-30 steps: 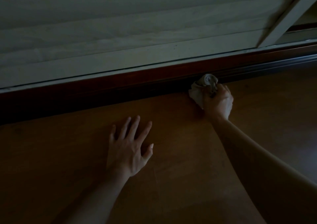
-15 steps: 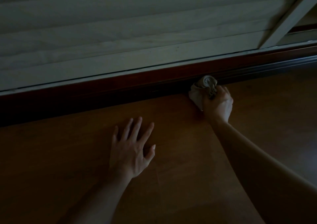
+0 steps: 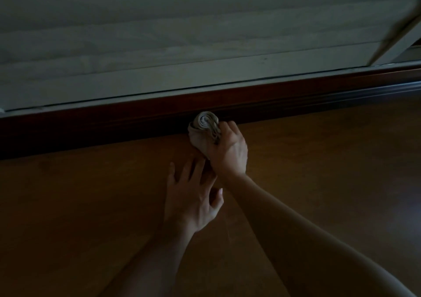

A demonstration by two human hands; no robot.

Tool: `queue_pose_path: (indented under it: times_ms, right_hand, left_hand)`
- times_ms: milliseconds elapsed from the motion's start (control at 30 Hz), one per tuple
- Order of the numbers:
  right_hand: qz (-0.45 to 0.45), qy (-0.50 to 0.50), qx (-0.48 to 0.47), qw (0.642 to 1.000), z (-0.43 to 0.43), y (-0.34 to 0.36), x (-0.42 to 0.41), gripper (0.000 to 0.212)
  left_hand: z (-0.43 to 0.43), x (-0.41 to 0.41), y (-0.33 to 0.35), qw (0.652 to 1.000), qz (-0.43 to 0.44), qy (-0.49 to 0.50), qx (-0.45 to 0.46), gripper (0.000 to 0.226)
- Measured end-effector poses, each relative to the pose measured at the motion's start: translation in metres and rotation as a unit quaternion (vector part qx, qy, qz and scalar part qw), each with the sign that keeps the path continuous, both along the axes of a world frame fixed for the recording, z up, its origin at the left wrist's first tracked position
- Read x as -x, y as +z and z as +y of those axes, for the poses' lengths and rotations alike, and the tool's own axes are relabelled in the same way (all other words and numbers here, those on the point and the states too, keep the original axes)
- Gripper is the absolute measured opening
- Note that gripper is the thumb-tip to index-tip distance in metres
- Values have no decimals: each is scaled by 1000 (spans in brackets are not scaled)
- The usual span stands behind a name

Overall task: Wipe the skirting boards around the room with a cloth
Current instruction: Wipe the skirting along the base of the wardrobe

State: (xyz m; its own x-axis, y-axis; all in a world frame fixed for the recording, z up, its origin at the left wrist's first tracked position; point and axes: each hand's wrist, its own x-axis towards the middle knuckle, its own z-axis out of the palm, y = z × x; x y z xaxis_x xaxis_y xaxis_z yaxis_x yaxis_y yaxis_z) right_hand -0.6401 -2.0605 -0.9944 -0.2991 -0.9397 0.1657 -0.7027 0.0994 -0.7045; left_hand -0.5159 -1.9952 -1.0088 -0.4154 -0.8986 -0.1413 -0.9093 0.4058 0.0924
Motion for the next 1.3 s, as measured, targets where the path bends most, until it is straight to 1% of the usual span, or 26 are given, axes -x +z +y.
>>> queue_pose_path:
  times_ms: [133, 267, 333, 367, 433, 500, 633, 700, 800, 833, 900, 967, 1067, 1100, 1167, 1200, 1233, 1300]
  right_hand:
    - [24, 7, 3, 1000, -3, -5, 3, 45]
    - [38, -1, 2, 999, -5, -7, 26, 47]
    - [39, -34, 18, 999, -2, -6, 48, 48]
    - [41, -57, 21, 997, 0, -6, 62, 42]
    - [56, -98, 8, 994, 3, -6, 93, 24]
    - [67, -121, -14, 990, 3, -5, 121, 18]
    - [50, -168, -20, 984, 6, -5, 162, 20]
    - [44, -175, -18, 983, 8, -4, 170, 26]
    - [11, -112, -6, 994, 7, 8, 159, 55]
    - [7, -78, -5, 997, 7, 12, 155, 58]
    - [9, -44, -23, 999, 5, 16, 159, 54]
    - [-3, -68, -37, 997, 4, 17, 176, 52]
    - [-16, -87, -38, 995, 6, 16, 191, 42]
    - [-21, -75, -36, 996, 6, 17, 190, 46]
    - [-29, -51, -37, 998, 7, 17, 189, 61]
    - [-29, -42, -37, 998, 6, 17, 191, 63]
    - [-26, -38, -36, 998, 5, 17, 195, 57]
    - [-16, -52, -42, 998, 5, 14, 204, 38]
  left_hand:
    - [0, -1, -2, 1000, 17, 0, 13, 54]
    - [-3, 1, -5, 1000, 0, 3, 16, 60]
    - [-3, 3, -5, 1000, -5, 4, 20, 62]
    - [-4, 3, -5, 1000, -12, 3, 17, 63]
    - [-4, 4, -5, 999, -34, 4, 11, 65]
    - [-5, 7, -3, 999, -49, 11, 0, 67]
    - [-17, 26, 10, 998, -63, 21, -24, 71]
    - [-23, 42, 19, 998, -45, 19, -33, 74]
    - [-16, 71, 28, 998, -6, 4, -70, 72]
    - [-10, 83, 28, 997, -3, 1, -75, 71]
    - [0, 108, 26, 996, -1, 22, -89, 70]
    - [6, 130, 20, 993, 6, 57, -106, 71]
    - [11, 146, 14, 990, -1, 86, -108, 76]
    - [11, 148, 12, 991, -2, 91, -102, 78]
    - [11, 149, 10, 991, -10, 93, -96, 81]
    - [11, 149, 10, 991, -16, 93, -97, 82]
    - [11, 149, 9, 991, -19, 93, -98, 82]
    - [11, 149, 10, 990, -14, 95, -104, 82]
